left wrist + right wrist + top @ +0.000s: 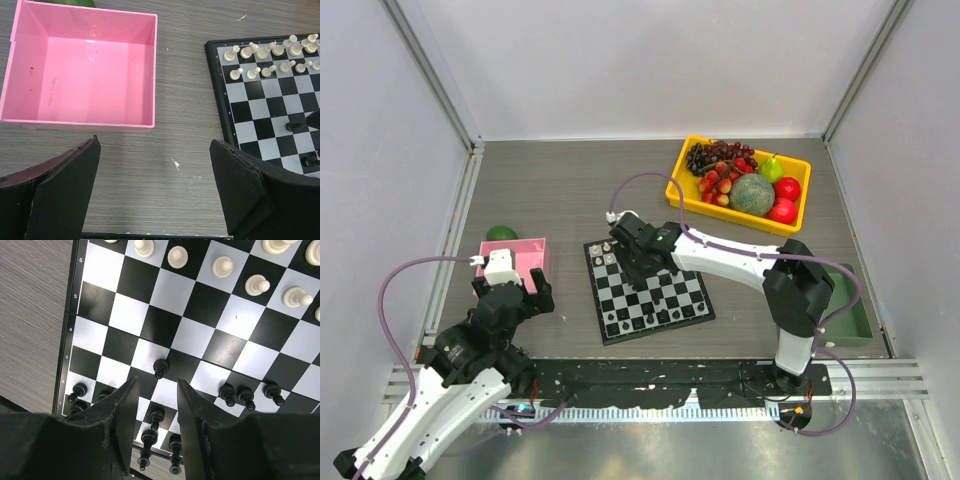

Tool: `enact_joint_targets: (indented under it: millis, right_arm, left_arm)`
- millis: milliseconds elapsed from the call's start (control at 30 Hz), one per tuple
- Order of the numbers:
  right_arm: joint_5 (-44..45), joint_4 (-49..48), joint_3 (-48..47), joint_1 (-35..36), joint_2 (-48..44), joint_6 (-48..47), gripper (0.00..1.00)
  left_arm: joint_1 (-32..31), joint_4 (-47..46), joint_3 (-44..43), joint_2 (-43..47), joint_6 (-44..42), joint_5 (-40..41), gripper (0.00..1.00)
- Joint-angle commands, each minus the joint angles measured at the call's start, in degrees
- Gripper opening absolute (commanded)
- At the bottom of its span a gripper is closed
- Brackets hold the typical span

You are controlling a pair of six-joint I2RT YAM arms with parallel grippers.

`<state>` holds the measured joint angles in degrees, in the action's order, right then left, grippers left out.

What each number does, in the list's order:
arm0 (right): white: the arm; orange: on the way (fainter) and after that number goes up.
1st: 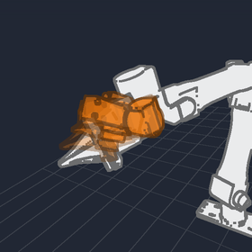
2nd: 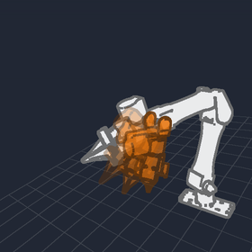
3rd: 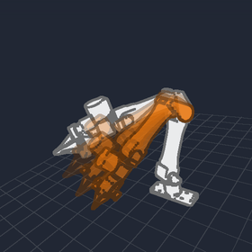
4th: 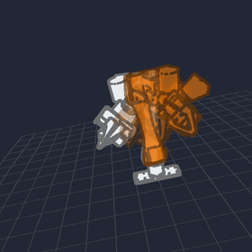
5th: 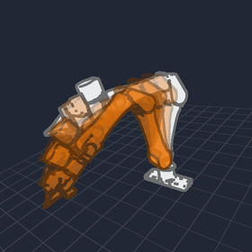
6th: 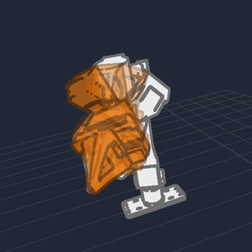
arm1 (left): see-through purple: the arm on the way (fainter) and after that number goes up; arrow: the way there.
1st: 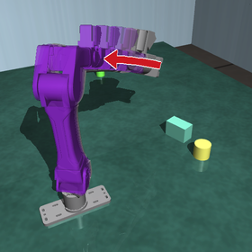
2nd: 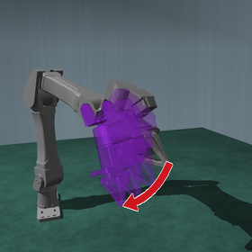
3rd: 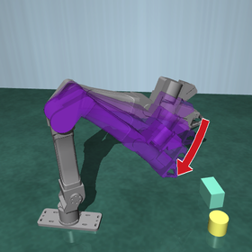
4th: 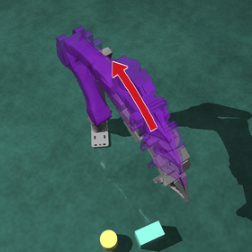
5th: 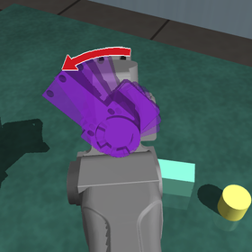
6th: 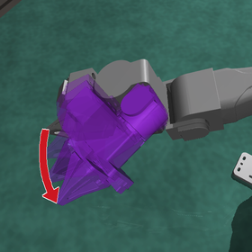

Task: Set up the chess pieces on the board

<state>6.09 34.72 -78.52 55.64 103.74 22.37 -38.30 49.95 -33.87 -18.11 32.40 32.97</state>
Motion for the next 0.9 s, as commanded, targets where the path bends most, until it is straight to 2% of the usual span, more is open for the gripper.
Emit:
enact_joint_targets:
  millis: [0,467,667,767,867]
  right_arm:
    - [0.2,-1.4,-0.3,-0.6,-0.4,-0.7,0.42]
    - [-2.4,-2.3,-0.8,-0.8,3.0,-0.8,0.40]
    - [-2.5,-2.6,-1.5,-0.9,4.6,-1.2,0.34]
    - [-2.9,-2.5,-1.5,-0.9,5.1,-1.2,0.27]
    - [-3.4,-2.5,-1.3,-0.9,4.8,-1.0,0.26]
  left_arm:
    - [-0.1,-2.1,-0.1,0.0,-0.2,1.0,0.99]
    - [-0.1,-2.1,-0.1,-0.6,-0.1,1.0,0.99]
    - [-0.1,-2.2,0.0,-0.6,-0.1,1.1,0.99]
    - [-0.2,-2.1,-0.1,-0.6,-0.1,1.1,0.99]
    - [-0.1,-2.2,0.0,-0.7,-0.1,1.1,0.99]
